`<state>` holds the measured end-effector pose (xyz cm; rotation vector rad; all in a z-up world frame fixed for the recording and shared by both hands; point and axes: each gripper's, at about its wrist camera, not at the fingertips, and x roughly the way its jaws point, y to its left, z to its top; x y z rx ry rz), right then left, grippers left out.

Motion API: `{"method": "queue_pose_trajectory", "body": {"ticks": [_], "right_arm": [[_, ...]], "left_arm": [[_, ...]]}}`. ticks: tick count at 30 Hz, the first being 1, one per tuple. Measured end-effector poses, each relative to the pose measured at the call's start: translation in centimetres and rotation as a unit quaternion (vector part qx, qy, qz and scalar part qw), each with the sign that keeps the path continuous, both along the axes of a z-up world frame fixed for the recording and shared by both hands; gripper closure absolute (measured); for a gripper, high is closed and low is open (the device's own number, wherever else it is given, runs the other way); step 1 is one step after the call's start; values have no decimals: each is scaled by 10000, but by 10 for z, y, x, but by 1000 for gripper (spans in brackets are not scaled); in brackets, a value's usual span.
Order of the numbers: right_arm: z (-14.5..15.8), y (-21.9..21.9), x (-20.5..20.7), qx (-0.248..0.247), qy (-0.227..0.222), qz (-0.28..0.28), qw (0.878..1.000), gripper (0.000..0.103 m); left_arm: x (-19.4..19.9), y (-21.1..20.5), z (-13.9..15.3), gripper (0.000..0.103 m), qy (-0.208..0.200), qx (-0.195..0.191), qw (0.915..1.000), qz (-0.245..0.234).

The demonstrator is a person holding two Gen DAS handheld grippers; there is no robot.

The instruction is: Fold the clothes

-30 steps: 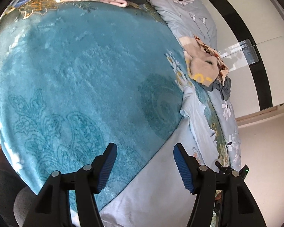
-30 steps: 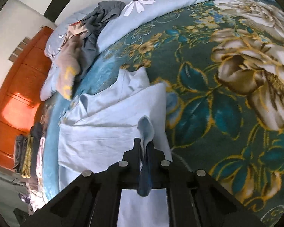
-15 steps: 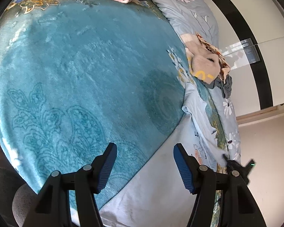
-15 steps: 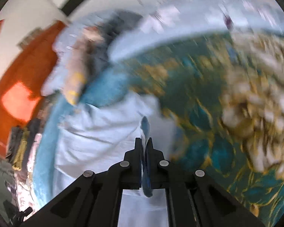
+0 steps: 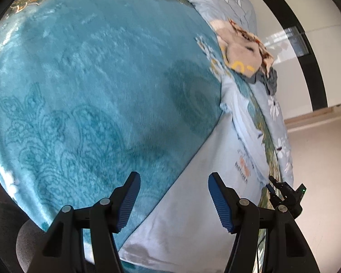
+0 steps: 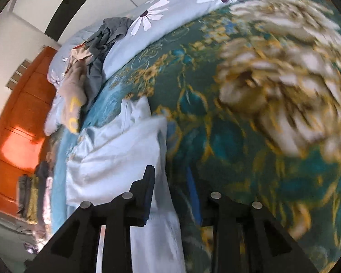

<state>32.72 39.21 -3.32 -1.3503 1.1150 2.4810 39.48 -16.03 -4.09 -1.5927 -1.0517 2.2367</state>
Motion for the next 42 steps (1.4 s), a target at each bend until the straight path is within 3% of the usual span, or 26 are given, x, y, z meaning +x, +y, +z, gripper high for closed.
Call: {"method": "queue_pose_trajectory", "body": {"ticks": [5,10,14,20,27,29,31,33,34,35,42], "right_arm": [[-5,-15,68,-819,2,325,9961,69],[-15,-36,136,-1361,-193,502,9892,69],[-23,-54,157,-1641,-200,560,9846,68],[-34,-80,190,-2058,-209,645,9762,69],[-46,-104,220,-2475,-217,708,9661,70],[-46,-105,218,-2477,-236,676,9662,71],[-45,-108,215,-2426,-250,677,9674,72],[-46,-107,216,-2406,-292,651,9680,83],[-48,-106,218,-2415,-324,632,9678,95],[-50,-106,219,-2434,-361,619,9673,98],[-38,-99,229,-2917,10,650,9543,100]], "left_arm": [[6,6,-18,37,-196,11,9987,-473],[18,6,-27,37,-201,296,9963,-787],[25,-3,-34,37,-292,652,9925,-996],[31,-1,-36,37,-332,698,9881,-1331],[46,-8,-39,38,-377,849,9873,-1286],[48,-9,-39,47,-387,738,9890,-1221],[49,-10,-39,77,-442,451,9912,-1164],[51,-11,-39,95,-481,134,9926,-1110],[53,-13,-39,99,-477,67,9930,-1076],[55,-15,-38,100,-469,40,9935,-1040],[82,-16,-11,100,-176,-524,9912,-1200]]}}
